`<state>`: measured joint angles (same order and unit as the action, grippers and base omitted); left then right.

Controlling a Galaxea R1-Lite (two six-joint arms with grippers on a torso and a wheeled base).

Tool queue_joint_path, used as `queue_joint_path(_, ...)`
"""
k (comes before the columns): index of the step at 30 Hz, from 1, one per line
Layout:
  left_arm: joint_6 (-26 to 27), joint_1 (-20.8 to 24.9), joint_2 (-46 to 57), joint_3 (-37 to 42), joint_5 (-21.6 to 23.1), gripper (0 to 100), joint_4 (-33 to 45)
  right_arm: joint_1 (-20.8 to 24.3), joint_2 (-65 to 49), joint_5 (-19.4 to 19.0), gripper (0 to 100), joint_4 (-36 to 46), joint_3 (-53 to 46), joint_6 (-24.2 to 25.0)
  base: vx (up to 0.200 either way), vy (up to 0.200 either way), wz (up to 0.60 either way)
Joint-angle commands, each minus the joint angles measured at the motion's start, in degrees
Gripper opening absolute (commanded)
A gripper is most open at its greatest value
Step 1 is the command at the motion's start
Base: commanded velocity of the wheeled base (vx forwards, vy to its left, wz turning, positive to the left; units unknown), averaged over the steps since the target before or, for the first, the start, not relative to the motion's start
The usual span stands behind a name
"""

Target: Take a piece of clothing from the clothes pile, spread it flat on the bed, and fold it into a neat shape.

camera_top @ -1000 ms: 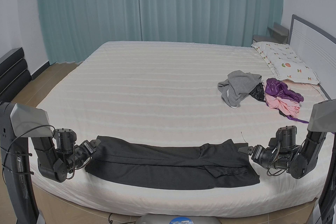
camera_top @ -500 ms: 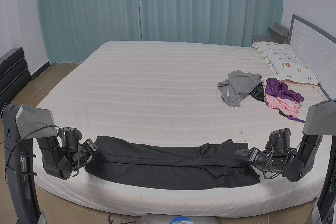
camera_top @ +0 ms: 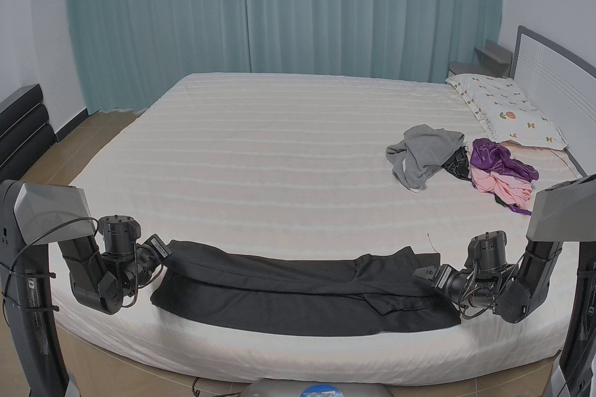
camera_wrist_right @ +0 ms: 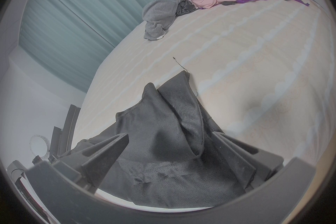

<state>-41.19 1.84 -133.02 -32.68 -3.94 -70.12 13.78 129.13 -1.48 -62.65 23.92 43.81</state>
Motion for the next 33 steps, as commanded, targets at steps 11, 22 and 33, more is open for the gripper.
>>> queue_joint_path(11, -0.03, 0.0, 0.13, -0.01, -0.02, 0, -0.02, -0.24, 0.68, 0.07, 0, 0.07, 1.13, 1.1, 0.0, 0.0, 0.0)
queue_joint_path(22, -0.12, -0.08, 0.05, -1.07, 0.07, 0, 0.07, -0.94, 0.15, 0.16, 0, 1.83, 3.24, 1.27, 0.0, 0.0, 0.0)
queue_joint_path(33, -0.12, -0.87, -3.03, -17.41, -0.11, 0, 1.13, -4.46, 3.14, 3.23, 0, 5.52, 25.83, 1.01, 0.0, 0.0, 0.0)
